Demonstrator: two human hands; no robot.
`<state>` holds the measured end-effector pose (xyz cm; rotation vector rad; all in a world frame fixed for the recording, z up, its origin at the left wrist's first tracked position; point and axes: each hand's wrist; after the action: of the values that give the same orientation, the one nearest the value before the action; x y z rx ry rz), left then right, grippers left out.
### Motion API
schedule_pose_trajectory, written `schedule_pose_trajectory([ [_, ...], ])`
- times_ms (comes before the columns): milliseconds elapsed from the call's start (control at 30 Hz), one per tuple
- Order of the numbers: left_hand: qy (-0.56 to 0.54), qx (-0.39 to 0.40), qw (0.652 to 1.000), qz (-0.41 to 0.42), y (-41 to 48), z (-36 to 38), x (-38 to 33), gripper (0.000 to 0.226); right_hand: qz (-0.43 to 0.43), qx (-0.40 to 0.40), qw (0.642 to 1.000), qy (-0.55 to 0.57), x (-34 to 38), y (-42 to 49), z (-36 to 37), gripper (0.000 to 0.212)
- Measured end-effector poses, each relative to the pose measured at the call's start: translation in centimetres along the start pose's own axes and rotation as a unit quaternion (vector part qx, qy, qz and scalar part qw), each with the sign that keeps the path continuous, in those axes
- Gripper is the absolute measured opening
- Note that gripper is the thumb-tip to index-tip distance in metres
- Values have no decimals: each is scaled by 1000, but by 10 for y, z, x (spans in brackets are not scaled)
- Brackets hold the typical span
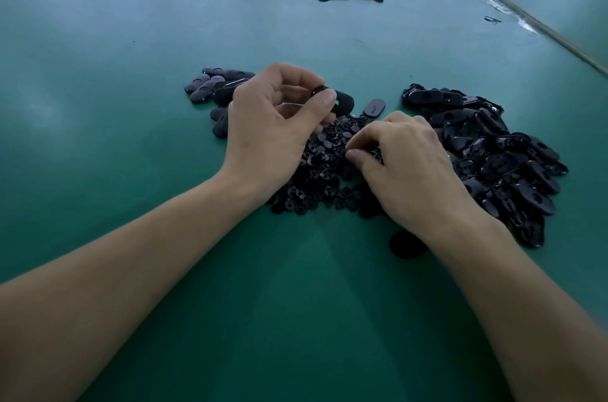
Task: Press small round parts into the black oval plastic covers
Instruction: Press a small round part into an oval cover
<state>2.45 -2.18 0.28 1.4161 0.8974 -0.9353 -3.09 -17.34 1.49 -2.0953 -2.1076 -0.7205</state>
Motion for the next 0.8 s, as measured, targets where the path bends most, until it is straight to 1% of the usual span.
schedule_pose_trajectory([
  [167,-2,7,1000,-6,0,-1,2,15,-22,-4,1000,19,2,-2,0,2],
  [267,-5,8,1000,-15,0,0,2,15,-44,-12,998,45,3,-2,1,6],
  [333,-15,6,1000,-22,0,0,0,14,-48,-40,994,95,5,-2,0,9],
  [400,-20,5,999,-28,0,1,-1,14,-46,-72,987,134,5,-2,-1,7],
  [500,-12,6,1000,-27,0,1,-2,15,-44,-105,983,143,6,-2,-3,22],
  [533,-8,6,1000,-26,0,1,-2,15,-47,-118,981,145,6,-2,-3,22],
  [700,28,9,1000,-10,0,0,0,12,-35,-168,964,204,6,-3,-5,12],
  [800,37,23,999,4,-1,0,0,14,-22,-177,952,249,6,-2,-6,13],
])
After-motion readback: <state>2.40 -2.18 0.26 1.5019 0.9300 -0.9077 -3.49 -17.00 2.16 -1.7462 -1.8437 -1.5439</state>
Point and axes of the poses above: each hand's wrist, its own y-axis towards the middle knuckle, its own z-axis out of the palm, x = y × z, and after that the axes turned 3 degrees about y, right-handed
